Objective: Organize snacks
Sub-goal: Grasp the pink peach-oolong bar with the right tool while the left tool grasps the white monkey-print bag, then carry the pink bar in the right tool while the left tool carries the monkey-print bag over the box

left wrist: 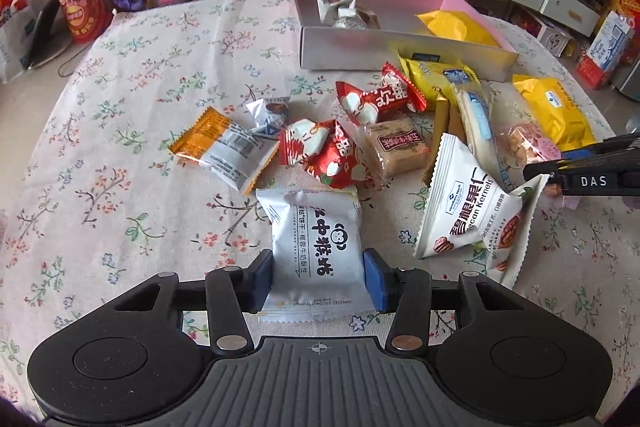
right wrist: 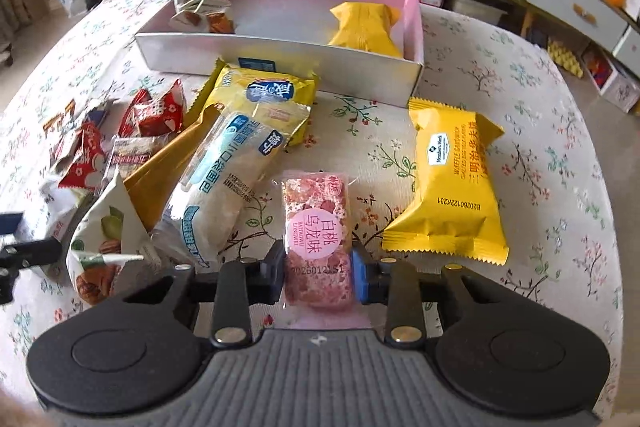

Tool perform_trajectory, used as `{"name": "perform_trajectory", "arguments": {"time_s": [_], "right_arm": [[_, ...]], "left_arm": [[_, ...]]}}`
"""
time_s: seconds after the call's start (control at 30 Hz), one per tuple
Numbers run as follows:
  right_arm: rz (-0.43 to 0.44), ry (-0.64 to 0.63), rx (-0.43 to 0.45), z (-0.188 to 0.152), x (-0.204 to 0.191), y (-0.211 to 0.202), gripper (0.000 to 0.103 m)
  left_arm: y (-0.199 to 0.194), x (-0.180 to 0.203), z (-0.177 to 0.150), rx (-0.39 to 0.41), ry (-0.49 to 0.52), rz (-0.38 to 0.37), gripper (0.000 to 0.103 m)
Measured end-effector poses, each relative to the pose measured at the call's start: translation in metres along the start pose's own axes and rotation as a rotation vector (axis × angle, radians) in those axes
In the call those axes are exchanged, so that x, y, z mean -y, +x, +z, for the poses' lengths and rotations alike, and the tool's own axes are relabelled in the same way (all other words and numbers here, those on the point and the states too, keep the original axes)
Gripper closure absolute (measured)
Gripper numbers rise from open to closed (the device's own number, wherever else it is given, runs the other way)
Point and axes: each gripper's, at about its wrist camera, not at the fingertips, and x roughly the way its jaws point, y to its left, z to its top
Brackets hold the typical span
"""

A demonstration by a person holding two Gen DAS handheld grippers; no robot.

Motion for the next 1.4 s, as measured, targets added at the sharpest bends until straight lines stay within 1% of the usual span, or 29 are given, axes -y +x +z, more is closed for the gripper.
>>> {"name": "perform_trajectory", "arguments": {"time_s": [0.13,0.37,0.6,0.73,0.97,1.1,1.23,1.4], "right_arm": [[0.002,0.002,0.004,0.002,0.004,-0.003,0.073],[0.029,0.051,0.046,0.009,0.014,-0.018,0.073],[0.045,0.090,0.076,0.021,0.016,-0.024,0.073],[0.059,0.104,0.103,0.030,0.015,-0.030,0.073],[0.092,0.171,0.137,0.046,0.016,-0.033,0.073],[0.107,0.195,0.154,0.057,0.013,-0.032,0.073],[0.128,0.226,0.170,0.068,0.011,-0.029,0.073],[0.142,0.268,0.220,0.080,0.013,-0.027,0.073]], "left_arm": [[-0.012,-0.006,-0.002,0.030,-0.004,-0.021,0.058],[-0.028,-0.021,-0.001,0.070,-0.035,-0.079,0.058],[-0.040,-0.029,0.010,0.130,-0.058,-0.118,0.058],[-0.039,-0.029,0.020,0.156,-0.073,-0.135,0.058],[-0.027,-0.025,0.043,0.191,-0.118,-0.159,0.058],[-0.020,-0.014,0.063,0.224,-0.126,-0.158,0.058],[-0.012,-0.003,0.083,0.245,-0.156,-0.175,0.058],[-0.002,0.012,0.103,0.279,-0.180,-0.182,0.058]]}}
